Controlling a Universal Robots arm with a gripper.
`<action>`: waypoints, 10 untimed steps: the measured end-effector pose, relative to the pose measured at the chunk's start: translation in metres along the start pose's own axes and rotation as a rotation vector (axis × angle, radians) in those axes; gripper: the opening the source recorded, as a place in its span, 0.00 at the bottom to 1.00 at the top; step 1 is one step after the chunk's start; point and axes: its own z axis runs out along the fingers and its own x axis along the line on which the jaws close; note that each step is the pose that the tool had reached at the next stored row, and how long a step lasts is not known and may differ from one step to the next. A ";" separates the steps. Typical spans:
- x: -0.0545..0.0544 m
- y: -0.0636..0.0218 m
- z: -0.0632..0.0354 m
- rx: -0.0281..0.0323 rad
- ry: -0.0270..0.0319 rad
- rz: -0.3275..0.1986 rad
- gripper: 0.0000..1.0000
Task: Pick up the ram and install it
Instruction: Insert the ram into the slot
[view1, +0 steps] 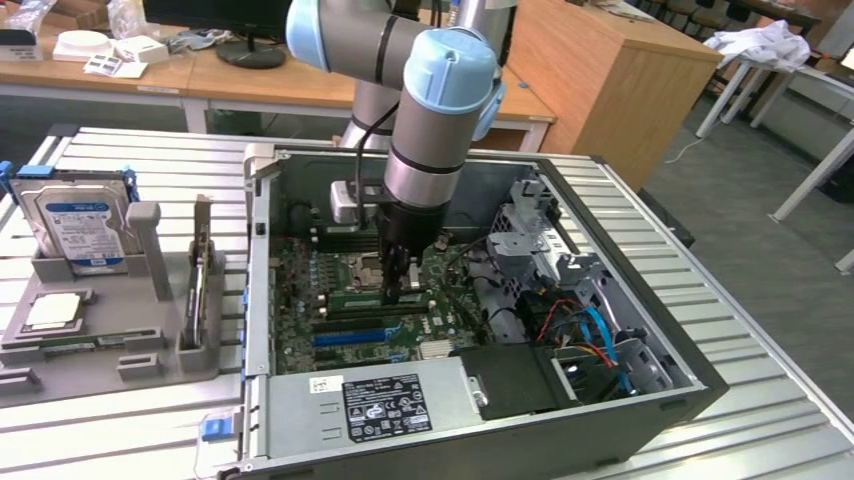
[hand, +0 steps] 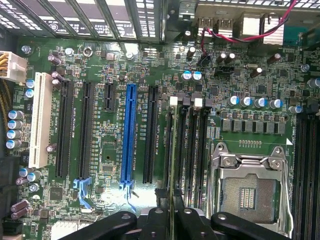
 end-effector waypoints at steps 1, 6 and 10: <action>0.000 0.0000 -0.0001 0.0001 -0.0002 0.000 0.14; 0.000 0.0001 -0.0019 0.0000 0.0000 0.000 0.14; 0.000 0.0001 -0.0019 0.0001 0.0000 0.000 0.14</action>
